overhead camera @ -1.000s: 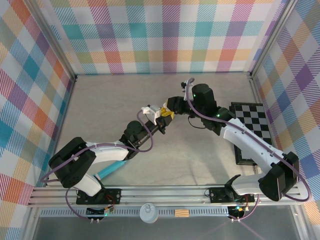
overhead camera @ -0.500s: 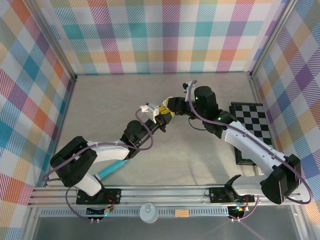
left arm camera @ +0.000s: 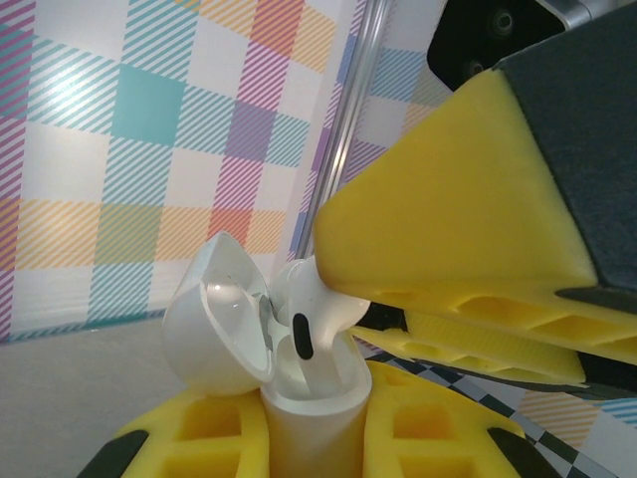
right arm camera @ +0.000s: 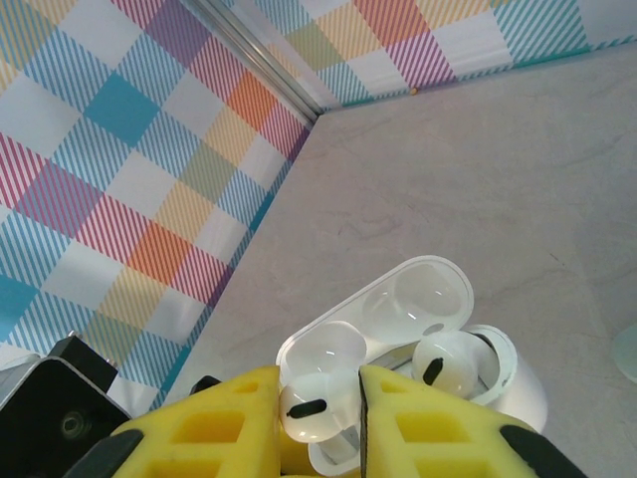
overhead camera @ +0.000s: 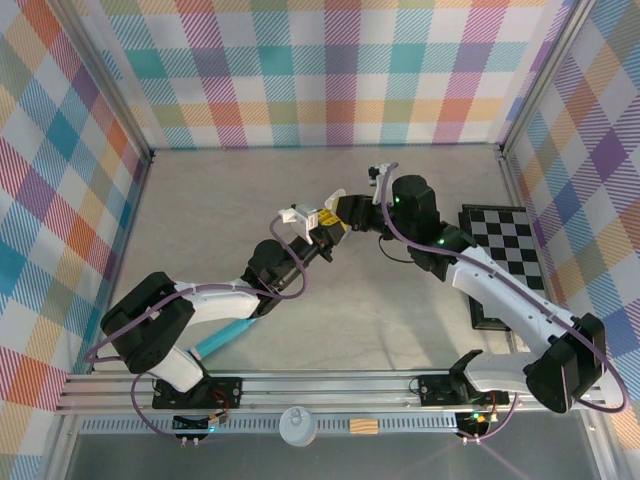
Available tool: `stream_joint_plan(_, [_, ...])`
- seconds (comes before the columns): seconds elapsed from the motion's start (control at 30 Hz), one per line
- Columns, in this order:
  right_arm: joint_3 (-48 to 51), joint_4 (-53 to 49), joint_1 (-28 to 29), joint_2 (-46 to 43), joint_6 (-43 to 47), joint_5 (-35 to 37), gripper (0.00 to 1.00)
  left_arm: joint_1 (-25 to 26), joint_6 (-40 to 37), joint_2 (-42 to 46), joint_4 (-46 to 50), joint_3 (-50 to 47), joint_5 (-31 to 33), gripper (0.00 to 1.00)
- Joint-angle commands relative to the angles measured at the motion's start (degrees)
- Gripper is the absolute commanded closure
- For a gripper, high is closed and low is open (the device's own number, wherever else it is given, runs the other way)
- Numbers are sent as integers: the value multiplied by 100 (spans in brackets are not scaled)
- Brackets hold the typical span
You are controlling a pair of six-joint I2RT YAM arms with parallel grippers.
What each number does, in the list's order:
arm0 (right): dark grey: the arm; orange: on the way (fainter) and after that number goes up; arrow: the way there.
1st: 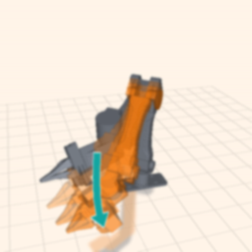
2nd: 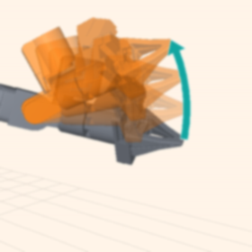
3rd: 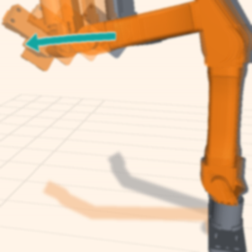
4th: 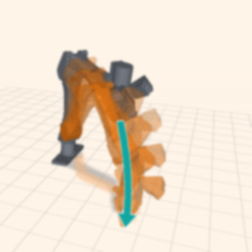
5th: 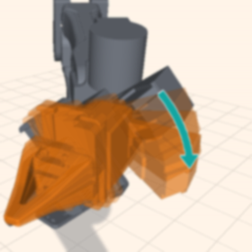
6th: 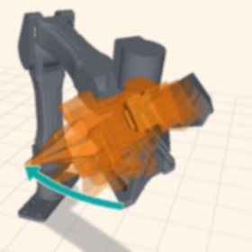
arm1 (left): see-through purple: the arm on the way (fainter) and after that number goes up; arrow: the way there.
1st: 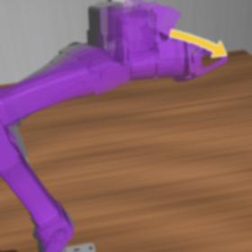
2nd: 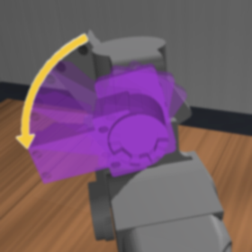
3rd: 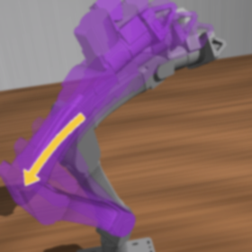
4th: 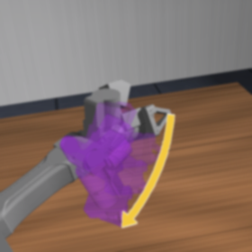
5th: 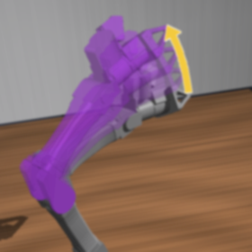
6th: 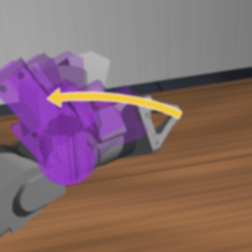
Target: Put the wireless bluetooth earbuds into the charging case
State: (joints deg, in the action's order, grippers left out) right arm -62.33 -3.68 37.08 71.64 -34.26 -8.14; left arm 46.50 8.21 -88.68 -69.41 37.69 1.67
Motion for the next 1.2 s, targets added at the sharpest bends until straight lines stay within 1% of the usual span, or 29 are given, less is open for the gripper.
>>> stream_joint_plan(0.0, [77, -448, 27, -128, 77, 76, 76, 45, 83, 40, -671, 247, -6, 100])
stream_joint_plan(0.13, [-214, -938, 27, -54, 146, 365, 73, 45, 93, 57, -677, 222, -59, 100])
stream_joint_plan(0.17, [-297, -1034, 27, 1, 169, 400, 71, 38, 93, 58, -675, 216, -69, 100])
stream_joint_plan(0.27, [-375, -1024, 27, 61, 215, 338, 65, 44, 71, 62, -671, 221, -99, 100])
stream_joint_plan(0.33, [-444, -1047, 27, 71, 218, 329, 64, 47, 60, 66, -677, 204, -97, 100])
stream_joint_plan(0.57, [-757, -1378, 27, 63, 393, 627, 58, 45, 33, 79, -674, 134, -87, 100])
stream_joint_plan(0.73, [-893, -1417, 27, -132, 534, 623, 50, 41, -120, 45, -653, 116, -170, 100])
stream_joint_plan(0.83, [-946, -1472, 25, -274, 665, 592, 39, -20, -354, 1, -651, 70, -443, 100])
stream_joint_plan(0.9, [-1028, -1586, 23, -349, 746, 733, 30, -71, -587, -8, -636, 0, -704, 100])
stream_joint_plan(0.97, [-1253, -1872, -13, -301, 796, 939, 19, -89, -968, 8, -636, -107, -911, 100])
stream_joint_plan(1.0, [-1465, -2130, -48, -194, 833, 1031, 16, -89, -1173, 16, -643, -167, -1024, 100])
stream_joint_plan(1.1, [-2222, -3003, -121, 359, 1052, 1231, 9, -122, -1443, 20, -706, -282, -1184, 100])
stream_joint_plan(1.17, [-2668, -3503, -157, 757, 1105, 1280, 8, -126, -1456, 32, -720, -298, -1260, 100])
